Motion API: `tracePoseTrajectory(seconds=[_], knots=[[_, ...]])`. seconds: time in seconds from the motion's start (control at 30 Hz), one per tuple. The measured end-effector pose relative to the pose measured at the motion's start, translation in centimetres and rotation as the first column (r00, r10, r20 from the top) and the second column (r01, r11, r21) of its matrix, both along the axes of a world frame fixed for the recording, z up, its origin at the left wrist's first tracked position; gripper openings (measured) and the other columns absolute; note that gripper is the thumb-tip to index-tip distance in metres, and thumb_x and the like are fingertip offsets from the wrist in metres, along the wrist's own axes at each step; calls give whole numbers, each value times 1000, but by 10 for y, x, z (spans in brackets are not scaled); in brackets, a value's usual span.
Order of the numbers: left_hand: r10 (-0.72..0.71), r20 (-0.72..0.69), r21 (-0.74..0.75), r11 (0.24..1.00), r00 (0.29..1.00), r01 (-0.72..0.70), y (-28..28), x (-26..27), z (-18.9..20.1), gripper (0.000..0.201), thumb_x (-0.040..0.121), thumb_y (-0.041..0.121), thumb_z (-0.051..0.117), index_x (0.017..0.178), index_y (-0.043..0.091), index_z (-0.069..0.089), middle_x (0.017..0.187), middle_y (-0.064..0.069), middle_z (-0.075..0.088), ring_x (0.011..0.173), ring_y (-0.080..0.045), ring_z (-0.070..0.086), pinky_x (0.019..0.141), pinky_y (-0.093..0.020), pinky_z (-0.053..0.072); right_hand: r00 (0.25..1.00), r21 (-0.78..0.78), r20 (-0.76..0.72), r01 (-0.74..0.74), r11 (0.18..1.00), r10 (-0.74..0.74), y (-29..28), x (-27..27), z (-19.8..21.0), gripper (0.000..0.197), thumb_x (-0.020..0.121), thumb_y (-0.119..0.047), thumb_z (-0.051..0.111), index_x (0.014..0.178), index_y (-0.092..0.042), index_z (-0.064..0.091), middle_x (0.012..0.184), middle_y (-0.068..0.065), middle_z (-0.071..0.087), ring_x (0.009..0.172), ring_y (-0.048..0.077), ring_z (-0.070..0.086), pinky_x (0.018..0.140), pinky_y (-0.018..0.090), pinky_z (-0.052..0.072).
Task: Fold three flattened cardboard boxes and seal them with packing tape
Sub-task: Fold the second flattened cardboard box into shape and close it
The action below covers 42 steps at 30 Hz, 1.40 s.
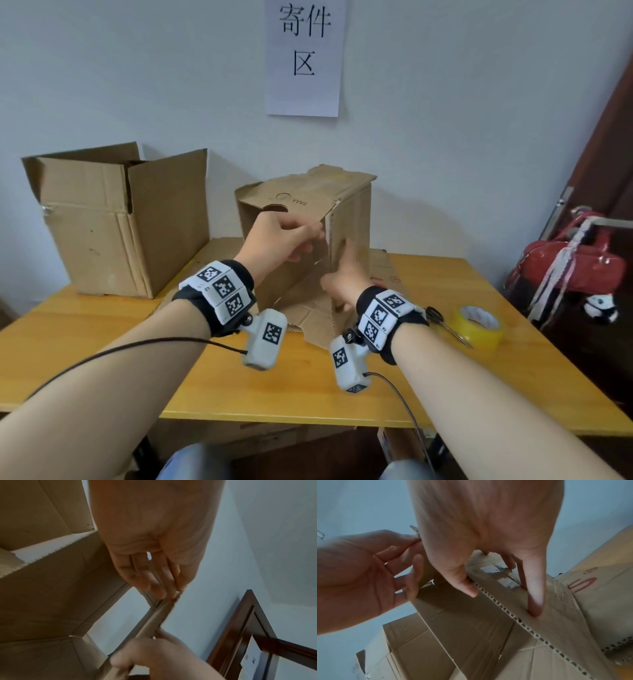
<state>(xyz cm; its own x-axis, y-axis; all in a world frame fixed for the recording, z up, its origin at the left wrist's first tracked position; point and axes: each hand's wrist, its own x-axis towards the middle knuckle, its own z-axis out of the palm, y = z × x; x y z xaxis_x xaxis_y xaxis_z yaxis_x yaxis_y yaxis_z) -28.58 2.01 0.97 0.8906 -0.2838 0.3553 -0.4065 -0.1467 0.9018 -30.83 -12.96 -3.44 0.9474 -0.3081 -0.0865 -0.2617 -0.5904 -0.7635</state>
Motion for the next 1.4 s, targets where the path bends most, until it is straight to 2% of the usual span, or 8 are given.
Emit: tracePoseTrajectory(seconds=[0.17,0.3,0.47,0.57,0.77,1.13,1.27,1.4], knots=[[210,101,-352,922,973,-162,10,6,9,11,97,14,60,99,13,71,70,-2,72,52,-13,57,46,-26,45,1000,-36,-19,-4,999,4,-3,-7,1,89,96,-3,41,158,-32,-16,147,17,47,78,21,60,86,47,60],[501,175,-504,785,848,-360,17,12,7,26,90,6,55,114,15,51,77,6,55,65,-3,51,66,-18,46,998,-8,61,17,1000,-16,-3,-9,0,78,100,-7,40,161,-31,-1,147,11,48,73,18,56,83,45,60],[517,53,-193,845,854,-499,23,39,-18,71,79,14,68,140,24,34,124,1,44,120,-21,46,103,-39,43,974,167,144,151,974,-176,-10,-11,-3,44,108,-22,38,150,-8,35,137,15,55,99,27,60,92,39,51],[354,-130,25,935,926,-354,27,48,-37,75,87,16,72,151,22,33,138,-4,52,123,-23,54,105,-42,47,943,336,179,210,918,-281,-16,-12,-5,35,107,-23,40,135,-3,45,117,10,58,107,32,55,102,51,48],[328,-95,216,928,940,-303,28,46,-64,33,95,19,64,129,20,66,129,0,67,113,-19,61,104,-43,49,860,516,228,291,806,-457,-36,-18,-3,21,105,-29,47,112,-9,43,86,3,50,91,29,54,80,51,57],[489,59,59,869,870,-492,26,35,-31,37,99,37,58,130,16,66,124,-1,69,115,-21,63,97,-33,48,791,450,449,203,870,-416,-53,-25,-6,19,98,-35,59,100,-17,64,81,-6,58,79,18,57,77,33,44],[525,111,7,849,844,-529,30,35,-23,36,101,36,55,126,14,68,120,-3,71,115,-23,63,100,-36,49,859,289,402,211,934,-318,-49,-34,-14,49,98,-27,62,143,-9,50,113,-7,50,107,10,48,91,26,37],[539,124,-78,842,833,-533,37,43,-14,31,100,37,53,104,15,74,91,-2,73,94,-28,67,91,-45,54,957,271,139,211,939,-255,-48,-35,-20,22,99,-30,61,113,-14,54,93,-2,61,82,21,63,80,43,60]])
